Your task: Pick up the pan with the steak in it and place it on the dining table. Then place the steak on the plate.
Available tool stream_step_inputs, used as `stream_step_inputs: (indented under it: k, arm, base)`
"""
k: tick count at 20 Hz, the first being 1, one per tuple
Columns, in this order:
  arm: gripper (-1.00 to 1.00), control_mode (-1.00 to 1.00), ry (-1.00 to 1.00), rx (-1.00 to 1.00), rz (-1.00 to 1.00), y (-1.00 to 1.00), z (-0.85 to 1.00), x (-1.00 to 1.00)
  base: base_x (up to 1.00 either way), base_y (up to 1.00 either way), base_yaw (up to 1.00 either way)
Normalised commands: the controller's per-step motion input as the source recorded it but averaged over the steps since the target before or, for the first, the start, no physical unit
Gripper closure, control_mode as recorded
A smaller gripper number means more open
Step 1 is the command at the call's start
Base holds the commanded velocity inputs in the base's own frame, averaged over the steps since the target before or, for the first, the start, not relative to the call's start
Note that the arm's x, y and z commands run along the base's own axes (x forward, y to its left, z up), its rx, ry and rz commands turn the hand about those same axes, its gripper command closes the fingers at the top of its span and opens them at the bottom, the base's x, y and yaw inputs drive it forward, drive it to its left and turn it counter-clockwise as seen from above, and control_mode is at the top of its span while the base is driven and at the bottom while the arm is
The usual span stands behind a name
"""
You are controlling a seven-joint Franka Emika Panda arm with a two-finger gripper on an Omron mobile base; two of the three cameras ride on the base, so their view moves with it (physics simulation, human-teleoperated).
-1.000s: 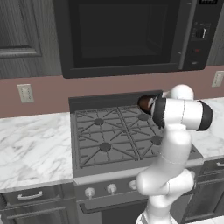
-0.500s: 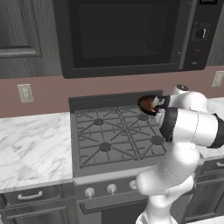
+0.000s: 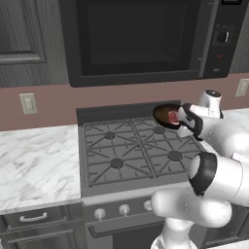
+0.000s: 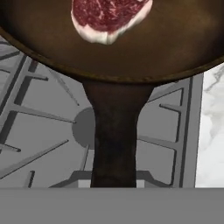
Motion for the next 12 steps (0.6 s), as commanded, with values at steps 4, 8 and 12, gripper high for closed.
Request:
stream_step_inputs:
  k: [4, 8, 12]
  arm:
    - [1.00, -1.00, 0.00, 0.00, 0.08, 0.22, 0.55, -0.69]
    - [1.00, -1.00, 0.00, 0.00, 0.09, 0.23, 0.49, -0.78]
    - [1.00, -1.00, 0.00, 0.00, 0.10, 0.24, 0.50, -0.80]
  base:
    - [0.00, 0.00, 0.00]
    - [0.00, 0.00, 0.00]
    - [0.00, 0.00, 0.00]
